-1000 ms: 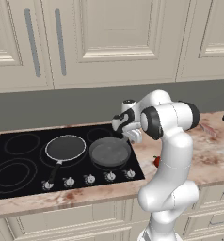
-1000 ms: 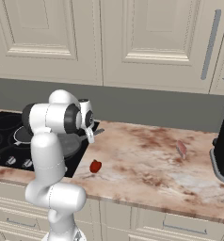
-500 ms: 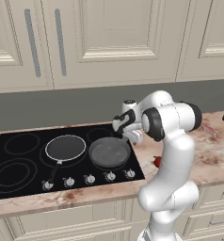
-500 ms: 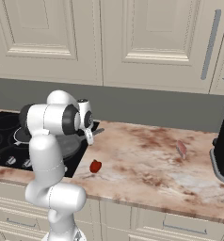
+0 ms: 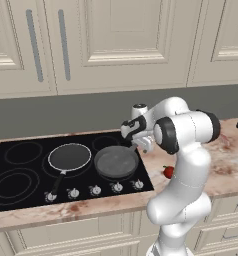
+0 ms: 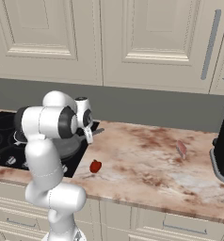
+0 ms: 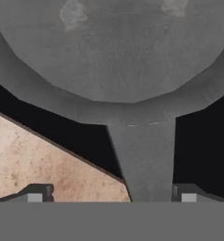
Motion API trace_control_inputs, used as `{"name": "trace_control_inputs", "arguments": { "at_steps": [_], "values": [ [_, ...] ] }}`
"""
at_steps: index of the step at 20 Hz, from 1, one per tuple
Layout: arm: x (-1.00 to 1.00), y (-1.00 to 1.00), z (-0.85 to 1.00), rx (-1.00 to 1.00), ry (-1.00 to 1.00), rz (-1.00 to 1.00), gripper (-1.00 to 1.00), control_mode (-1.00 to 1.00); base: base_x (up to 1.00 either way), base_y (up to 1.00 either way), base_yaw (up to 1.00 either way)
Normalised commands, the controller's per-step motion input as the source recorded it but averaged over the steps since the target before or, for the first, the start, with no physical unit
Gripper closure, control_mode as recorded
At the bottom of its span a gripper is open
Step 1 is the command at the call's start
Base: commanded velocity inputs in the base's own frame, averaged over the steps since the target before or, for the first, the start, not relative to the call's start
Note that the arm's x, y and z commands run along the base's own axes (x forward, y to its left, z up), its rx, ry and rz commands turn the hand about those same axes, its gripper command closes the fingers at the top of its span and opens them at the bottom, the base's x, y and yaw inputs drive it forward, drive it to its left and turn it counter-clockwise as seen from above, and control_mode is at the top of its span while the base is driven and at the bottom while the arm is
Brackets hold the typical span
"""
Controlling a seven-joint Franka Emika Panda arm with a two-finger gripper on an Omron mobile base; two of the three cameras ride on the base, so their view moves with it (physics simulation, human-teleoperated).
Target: Place both pans onto different burners. Then place the bell pepper and the steak on different pans.
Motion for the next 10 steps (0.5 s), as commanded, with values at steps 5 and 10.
{"name": "trace_control_inputs", "arguments": {
  "at_steps": [5,10],
  "values": [
    [0.0,-0.05,0.23,0.0,0.0,0.0,-1.0,-1.0,0.0,0.0,0.0],
    [0.0,0.0,0.24,0.0,0.0,0.0,-1.0,-1.0,0.0,0.0,0.0]
  ]
}}
